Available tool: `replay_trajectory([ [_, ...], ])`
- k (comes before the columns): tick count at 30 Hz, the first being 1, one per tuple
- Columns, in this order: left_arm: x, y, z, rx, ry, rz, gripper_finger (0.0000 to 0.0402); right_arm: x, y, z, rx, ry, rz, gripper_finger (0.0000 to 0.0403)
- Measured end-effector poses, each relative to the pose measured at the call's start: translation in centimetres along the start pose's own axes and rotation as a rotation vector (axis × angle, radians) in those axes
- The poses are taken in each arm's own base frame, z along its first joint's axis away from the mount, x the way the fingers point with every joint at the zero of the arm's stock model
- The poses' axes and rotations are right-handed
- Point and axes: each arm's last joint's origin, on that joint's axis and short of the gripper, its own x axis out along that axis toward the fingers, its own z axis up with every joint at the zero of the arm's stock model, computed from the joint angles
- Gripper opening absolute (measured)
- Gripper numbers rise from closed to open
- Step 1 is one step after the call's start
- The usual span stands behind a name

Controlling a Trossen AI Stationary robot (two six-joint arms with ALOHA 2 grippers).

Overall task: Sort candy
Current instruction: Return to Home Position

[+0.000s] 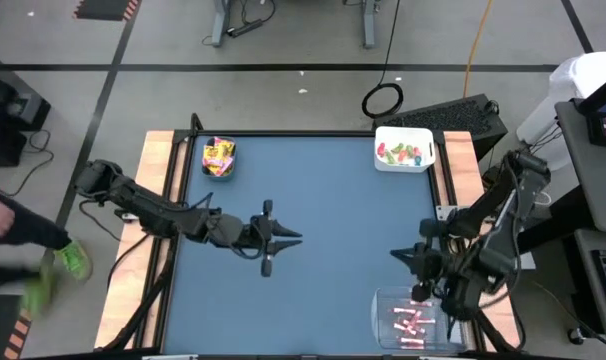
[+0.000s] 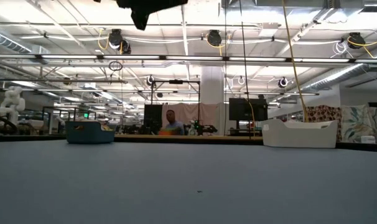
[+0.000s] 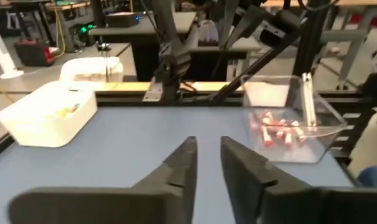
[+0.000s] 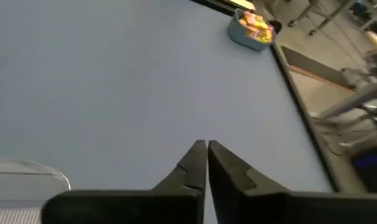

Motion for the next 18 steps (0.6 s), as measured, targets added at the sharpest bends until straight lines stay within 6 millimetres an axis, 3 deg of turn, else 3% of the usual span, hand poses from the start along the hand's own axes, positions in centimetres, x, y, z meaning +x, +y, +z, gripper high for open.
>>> replay_trajectory([
  [6,0.1,0.5,-1.0,0.04,0.061,-0.046,0.0026,1.5,-2.0,-4.0,0.106,-0.112,0.1,0.0008],
  [9,-0.2,0.7,-2.5,0.05,0.079,-0.081,0.0009,2.7,-2.7,-6.0,0.137,-0.157,0.172,0.0004],
  [18,-1.7,1.5,-6.0,0.042,0.017,-0.076,0.0004,6.3,-3.6,-10.1,0.194,-0.323,0.257,0.0001],
])
